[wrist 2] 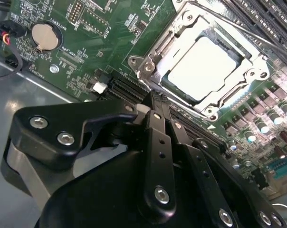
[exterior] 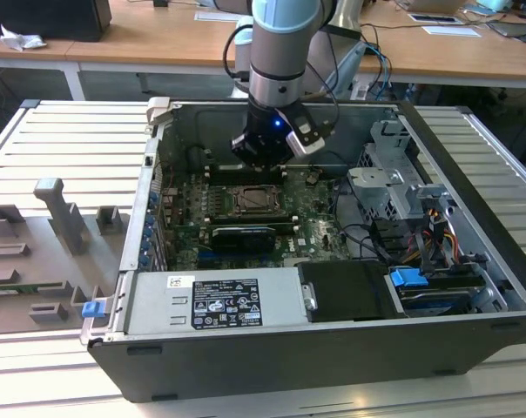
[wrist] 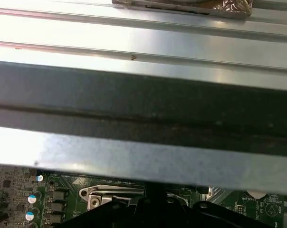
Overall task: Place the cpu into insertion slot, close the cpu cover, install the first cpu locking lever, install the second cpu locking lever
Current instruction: 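Install the first cpu locking lever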
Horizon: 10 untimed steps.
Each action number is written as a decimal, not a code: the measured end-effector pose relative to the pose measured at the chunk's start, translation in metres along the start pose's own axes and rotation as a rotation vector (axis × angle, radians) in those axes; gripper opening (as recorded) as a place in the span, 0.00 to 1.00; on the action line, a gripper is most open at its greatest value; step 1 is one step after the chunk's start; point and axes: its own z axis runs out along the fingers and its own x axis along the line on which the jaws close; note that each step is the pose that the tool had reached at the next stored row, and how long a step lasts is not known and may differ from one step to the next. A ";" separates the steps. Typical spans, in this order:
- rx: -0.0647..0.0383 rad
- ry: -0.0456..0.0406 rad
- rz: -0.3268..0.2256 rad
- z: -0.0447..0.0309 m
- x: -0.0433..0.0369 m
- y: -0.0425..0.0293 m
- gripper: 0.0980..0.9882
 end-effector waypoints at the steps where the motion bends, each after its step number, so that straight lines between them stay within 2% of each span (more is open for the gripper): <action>1: 0.000 -0.0001 0.000 -0.0001 0.0001 -0.0007 0.01; 10: 0.000 0.0000 0.000 -0.0004 0.0004 -0.0041 0.01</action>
